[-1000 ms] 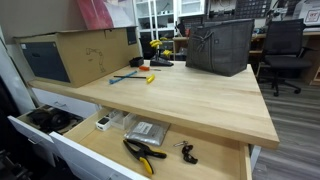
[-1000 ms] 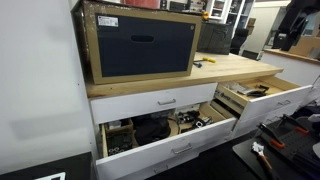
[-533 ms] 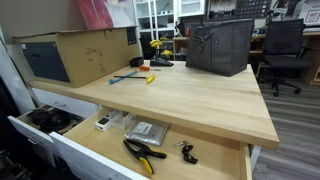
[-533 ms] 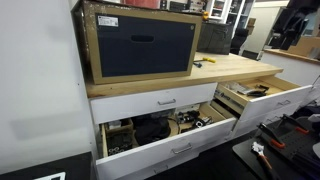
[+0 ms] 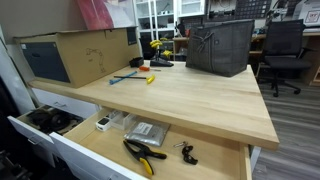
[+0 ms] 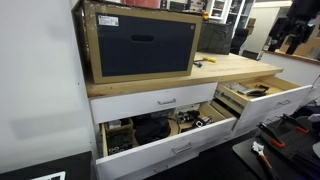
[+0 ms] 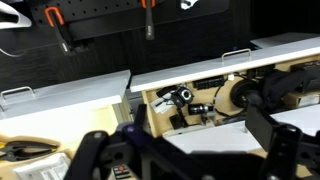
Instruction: Close the top right drawer
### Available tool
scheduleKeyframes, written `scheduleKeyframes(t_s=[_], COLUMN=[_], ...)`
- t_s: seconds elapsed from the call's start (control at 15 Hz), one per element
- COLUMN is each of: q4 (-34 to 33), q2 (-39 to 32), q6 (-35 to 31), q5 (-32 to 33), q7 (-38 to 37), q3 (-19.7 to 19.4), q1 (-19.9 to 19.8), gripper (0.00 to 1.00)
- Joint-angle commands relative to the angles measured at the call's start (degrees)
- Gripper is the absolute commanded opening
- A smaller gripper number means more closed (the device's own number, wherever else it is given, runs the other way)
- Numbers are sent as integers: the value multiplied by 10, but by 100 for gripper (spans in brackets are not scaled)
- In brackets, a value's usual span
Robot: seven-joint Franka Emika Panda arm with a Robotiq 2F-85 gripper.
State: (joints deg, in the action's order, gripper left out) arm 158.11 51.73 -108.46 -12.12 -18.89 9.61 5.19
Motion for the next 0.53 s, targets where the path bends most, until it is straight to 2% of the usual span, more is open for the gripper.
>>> scheduleKeyframes(t_s=[0.0, 0.13, 0.27, 0.47], q4=[18, 16, 7, -28], q2=[-27, -66, -134, -224], q6=[-33, -69, -142, -212], q5=[62, 113, 122, 122], q7=[61, 95, 90, 82], q3=[-72, -121, -132, -137], q1=[-85, -134, -152, -159], gripper=[100, 100, 100, 100])
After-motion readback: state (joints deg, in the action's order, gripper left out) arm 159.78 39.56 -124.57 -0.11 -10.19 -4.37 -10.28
